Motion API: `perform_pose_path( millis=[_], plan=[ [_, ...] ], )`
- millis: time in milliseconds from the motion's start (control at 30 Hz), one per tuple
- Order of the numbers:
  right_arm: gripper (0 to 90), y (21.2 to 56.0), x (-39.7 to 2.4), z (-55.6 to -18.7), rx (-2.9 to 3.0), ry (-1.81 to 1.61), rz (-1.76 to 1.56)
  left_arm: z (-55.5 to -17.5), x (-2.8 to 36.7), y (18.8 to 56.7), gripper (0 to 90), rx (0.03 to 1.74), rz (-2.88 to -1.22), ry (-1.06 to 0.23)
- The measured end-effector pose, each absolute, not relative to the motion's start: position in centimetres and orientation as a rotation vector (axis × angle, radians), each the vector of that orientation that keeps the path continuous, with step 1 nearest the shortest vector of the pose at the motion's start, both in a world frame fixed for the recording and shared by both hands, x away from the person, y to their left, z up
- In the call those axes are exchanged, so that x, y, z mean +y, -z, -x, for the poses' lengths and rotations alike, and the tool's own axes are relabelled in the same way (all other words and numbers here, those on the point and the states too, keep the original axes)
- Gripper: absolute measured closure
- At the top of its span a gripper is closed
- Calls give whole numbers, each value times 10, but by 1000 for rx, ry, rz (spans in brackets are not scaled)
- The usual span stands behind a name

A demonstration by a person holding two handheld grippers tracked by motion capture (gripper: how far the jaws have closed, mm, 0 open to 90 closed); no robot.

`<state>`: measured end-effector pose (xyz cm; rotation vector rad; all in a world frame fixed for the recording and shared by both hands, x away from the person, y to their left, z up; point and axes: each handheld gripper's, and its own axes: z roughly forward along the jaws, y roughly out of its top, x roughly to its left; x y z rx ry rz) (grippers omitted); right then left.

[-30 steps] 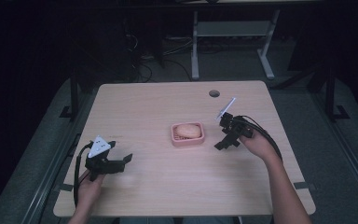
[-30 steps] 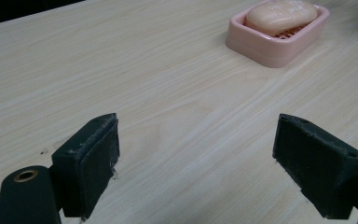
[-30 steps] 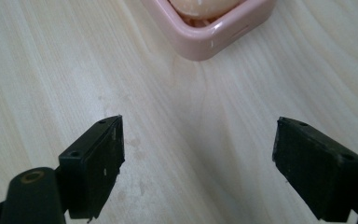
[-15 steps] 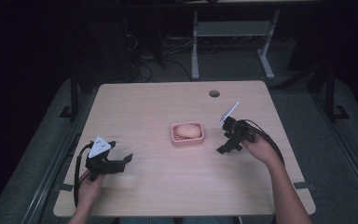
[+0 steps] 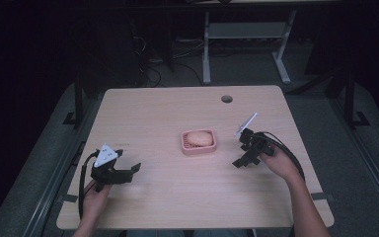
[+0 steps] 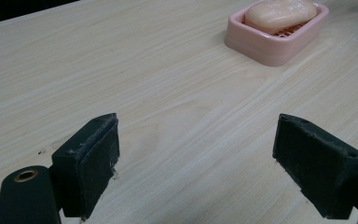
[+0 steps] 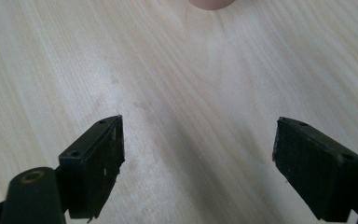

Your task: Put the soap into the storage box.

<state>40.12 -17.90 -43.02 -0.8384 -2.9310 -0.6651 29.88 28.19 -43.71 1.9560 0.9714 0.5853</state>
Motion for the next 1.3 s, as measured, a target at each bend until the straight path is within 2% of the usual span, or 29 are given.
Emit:
perform_pose_path(
  millis=[1300],
  plan=[
    [157, 455, -214, -359, -2861, 812, 944, -298, 281, 437, 143, 971, -1954, -586]
  ],
)
